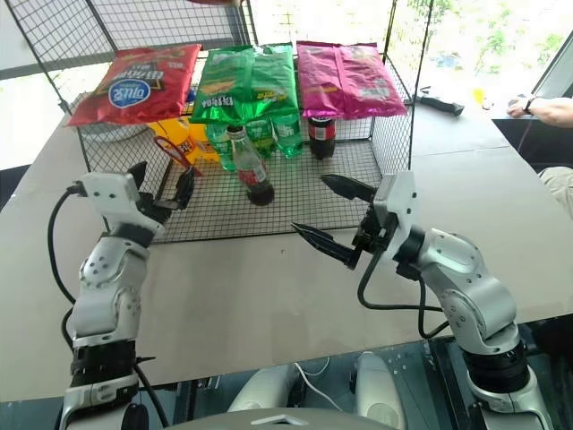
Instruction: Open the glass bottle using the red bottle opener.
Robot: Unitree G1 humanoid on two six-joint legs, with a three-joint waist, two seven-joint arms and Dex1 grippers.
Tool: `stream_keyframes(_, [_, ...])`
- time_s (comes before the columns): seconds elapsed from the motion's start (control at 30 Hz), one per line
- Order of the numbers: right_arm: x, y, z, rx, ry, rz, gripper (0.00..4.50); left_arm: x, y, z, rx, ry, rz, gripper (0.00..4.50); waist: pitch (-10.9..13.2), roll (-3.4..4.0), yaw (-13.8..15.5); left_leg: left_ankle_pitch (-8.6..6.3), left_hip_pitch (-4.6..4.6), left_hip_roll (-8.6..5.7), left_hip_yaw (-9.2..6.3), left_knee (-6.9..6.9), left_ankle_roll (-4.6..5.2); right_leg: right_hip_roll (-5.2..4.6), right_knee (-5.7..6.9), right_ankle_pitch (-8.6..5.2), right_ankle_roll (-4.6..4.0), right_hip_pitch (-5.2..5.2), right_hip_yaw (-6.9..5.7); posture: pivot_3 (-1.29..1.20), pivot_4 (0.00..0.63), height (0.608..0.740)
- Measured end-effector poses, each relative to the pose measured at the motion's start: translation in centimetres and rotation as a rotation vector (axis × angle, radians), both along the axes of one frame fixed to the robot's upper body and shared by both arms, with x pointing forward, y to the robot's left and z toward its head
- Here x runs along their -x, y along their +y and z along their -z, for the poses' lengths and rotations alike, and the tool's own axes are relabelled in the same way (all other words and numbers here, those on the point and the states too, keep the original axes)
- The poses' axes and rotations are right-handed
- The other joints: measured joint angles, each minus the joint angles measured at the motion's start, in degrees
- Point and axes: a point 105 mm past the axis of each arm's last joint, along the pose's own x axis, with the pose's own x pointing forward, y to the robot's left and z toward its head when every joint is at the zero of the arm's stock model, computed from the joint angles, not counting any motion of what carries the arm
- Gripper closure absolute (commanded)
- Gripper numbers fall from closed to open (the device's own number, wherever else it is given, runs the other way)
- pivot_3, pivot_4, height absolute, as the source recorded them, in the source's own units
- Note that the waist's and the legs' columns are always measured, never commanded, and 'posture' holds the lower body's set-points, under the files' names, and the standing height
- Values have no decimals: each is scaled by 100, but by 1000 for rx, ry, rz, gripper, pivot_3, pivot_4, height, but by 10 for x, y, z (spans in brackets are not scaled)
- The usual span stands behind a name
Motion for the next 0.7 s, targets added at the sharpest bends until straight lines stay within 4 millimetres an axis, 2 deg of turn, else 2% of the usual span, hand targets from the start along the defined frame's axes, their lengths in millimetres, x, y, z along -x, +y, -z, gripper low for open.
stream_keyframes(0.1, [0,3,0,-2,0,-3,37,-6,-3,-2,-3,-10,6,0,0,0,-2,0,0,0,0,1,0,-1,3,0,0,0,1,0,150,734])
stream_keyframes(0.3, [0,5,-1,4,-18,2,37,-15,-9,12,22,9,10,0,0,-1,-3,0,0,-1,0,1,0,0,2,0,0,-1,1,0,150,734])
stream_keyframes(0.47, [-1,6,-3,4,-39,8,37,-23,-10,5,29,-26,6,0,1,-1,-4,0,0,-1,0,2,0,-1,3,0,1,-1,1,0,150,734])
stream_keyframes(0.6, [-1,6,-2,8,-42,12,0,-25,-10,-4,34,-67,1,1291,0,-1,-3,0,0,-1,0,1,0,-1,3,0,0,-3,1,0,150,734])
stream_keyframes(0.7, [-1,7,-3,11,-45,13,0,-25,-9,-7,37,-84,-7,2689,0,-1,-5,0,0,-1,1,1,0,-1,3,0,0,-4,3,0,150,734])
